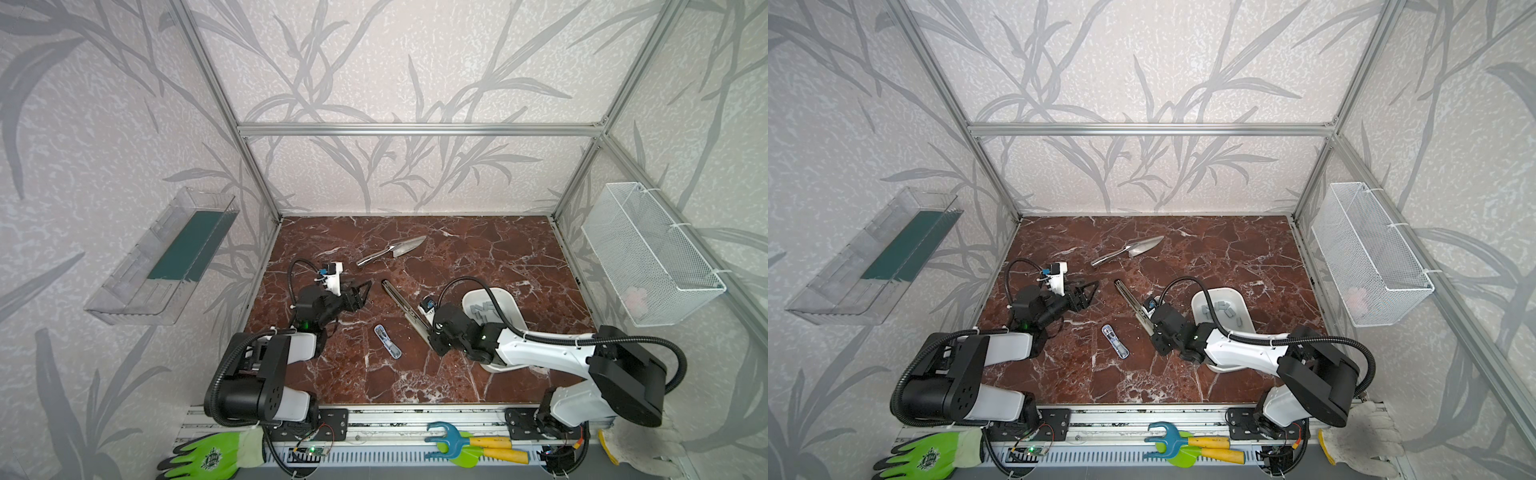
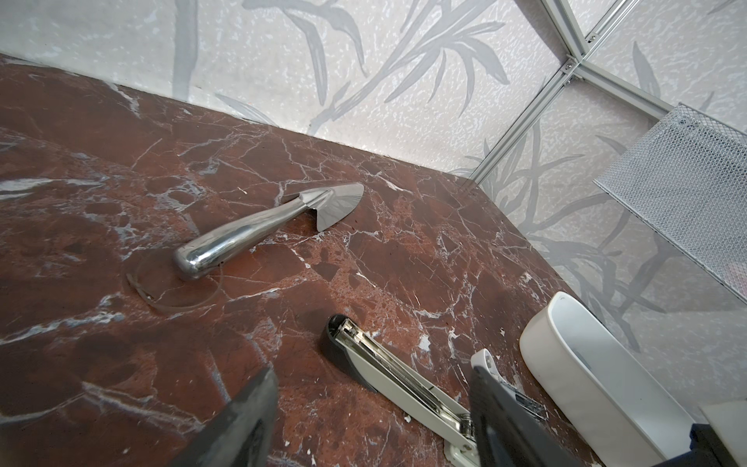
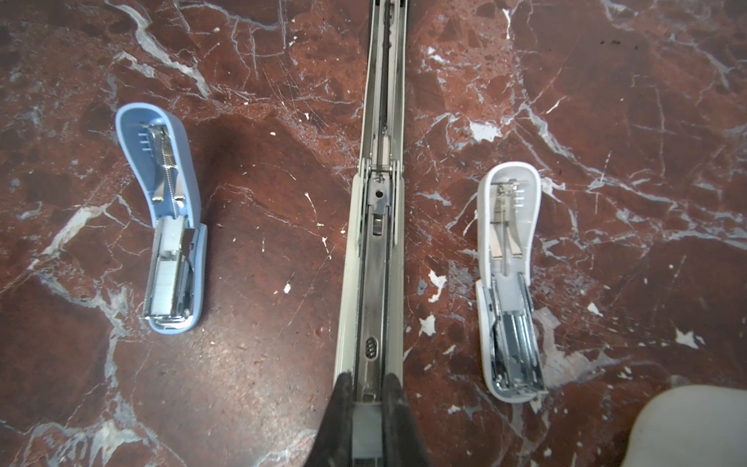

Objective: Load the staples into the stapler

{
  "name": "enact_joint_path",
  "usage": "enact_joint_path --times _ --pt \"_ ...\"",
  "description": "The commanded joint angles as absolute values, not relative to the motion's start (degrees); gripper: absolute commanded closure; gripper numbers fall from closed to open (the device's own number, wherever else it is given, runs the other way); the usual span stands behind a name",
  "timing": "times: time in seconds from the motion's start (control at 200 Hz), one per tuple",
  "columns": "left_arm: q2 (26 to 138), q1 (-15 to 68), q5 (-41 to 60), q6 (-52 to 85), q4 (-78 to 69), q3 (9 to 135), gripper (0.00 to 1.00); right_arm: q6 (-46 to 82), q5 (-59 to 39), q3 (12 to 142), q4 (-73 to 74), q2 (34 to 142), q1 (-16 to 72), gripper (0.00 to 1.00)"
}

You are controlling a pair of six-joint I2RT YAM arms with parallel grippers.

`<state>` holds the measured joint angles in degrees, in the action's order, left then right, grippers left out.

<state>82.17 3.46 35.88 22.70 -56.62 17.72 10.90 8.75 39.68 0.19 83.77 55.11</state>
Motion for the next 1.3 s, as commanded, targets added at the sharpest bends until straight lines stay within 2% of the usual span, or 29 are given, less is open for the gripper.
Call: enact_joint_path --times 0.0,1.03,1.194,1.299 --pt "82.41 3.43 36.17 22.85 -58.36 18.01 0.24 10.72 9.22 40.52 0.53 84.61 54.8 0.94" --pt "82.51 3.43 36.19 22.85 -58.32 18.02 0.24 17.03 9.49 36.74 -3.9 81.48 54.93 0.93" --pt "82.48 3.43 36.19 22.84 -58.34 18.04 0.24 17.24 9.49 36.72 -4.37 81.39 55.11 0.82" --pt "82.55 3.43 36.21 22.85 -58.34 18.01 0.24 17.14 9.49 37.14 -4.57 81.47 55.2 0.71"
